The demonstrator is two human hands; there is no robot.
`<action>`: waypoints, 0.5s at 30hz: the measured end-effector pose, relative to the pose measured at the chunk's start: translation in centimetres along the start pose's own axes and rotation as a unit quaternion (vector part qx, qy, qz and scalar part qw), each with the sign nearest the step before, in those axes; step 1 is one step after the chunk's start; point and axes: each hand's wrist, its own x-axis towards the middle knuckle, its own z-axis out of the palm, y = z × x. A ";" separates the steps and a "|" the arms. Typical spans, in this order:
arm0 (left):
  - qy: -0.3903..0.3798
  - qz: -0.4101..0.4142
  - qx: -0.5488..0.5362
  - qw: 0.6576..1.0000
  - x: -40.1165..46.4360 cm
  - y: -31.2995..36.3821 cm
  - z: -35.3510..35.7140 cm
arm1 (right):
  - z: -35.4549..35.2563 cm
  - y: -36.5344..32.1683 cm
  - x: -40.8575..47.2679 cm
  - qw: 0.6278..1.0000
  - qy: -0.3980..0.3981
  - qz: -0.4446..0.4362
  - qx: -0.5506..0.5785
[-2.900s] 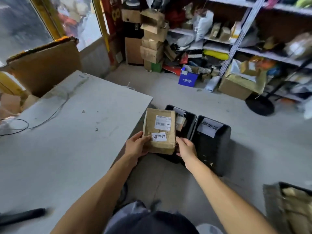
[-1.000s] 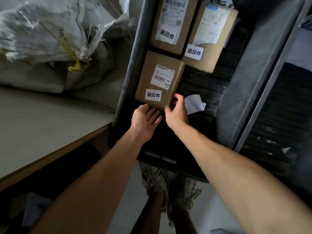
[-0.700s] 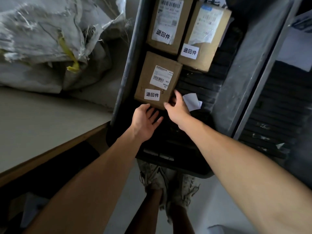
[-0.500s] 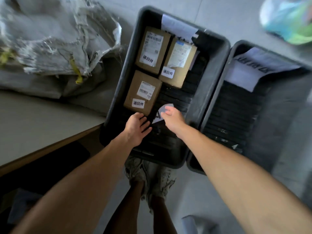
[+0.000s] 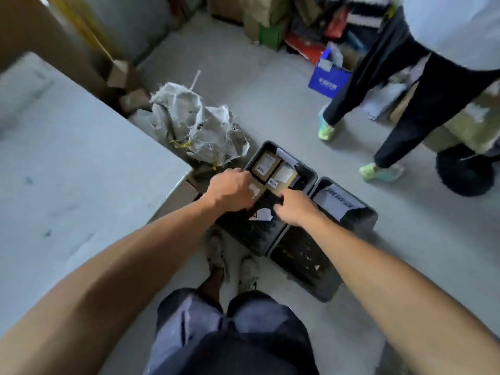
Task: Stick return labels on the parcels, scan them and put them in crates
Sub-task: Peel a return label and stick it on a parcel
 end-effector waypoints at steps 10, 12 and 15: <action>0.191 -0.247 0.148 0.938 -23.1 -12.7 -5.5 | -1.2 -22.7 -9.3 0.863 0.182 -0.249 -0.400; 0.201 -0.310 0.121 0.921 -28.6 -16.1 -4.6 | 1.4 -27.7 -11.7 0.836 0.188 -0.305 -0.415; 0.220 -0.398 0.079 0.887 -37.2 -20.5 -3.0 | 6.4 -34.4 -16.1 0.795 0.184 -0.390 -0.426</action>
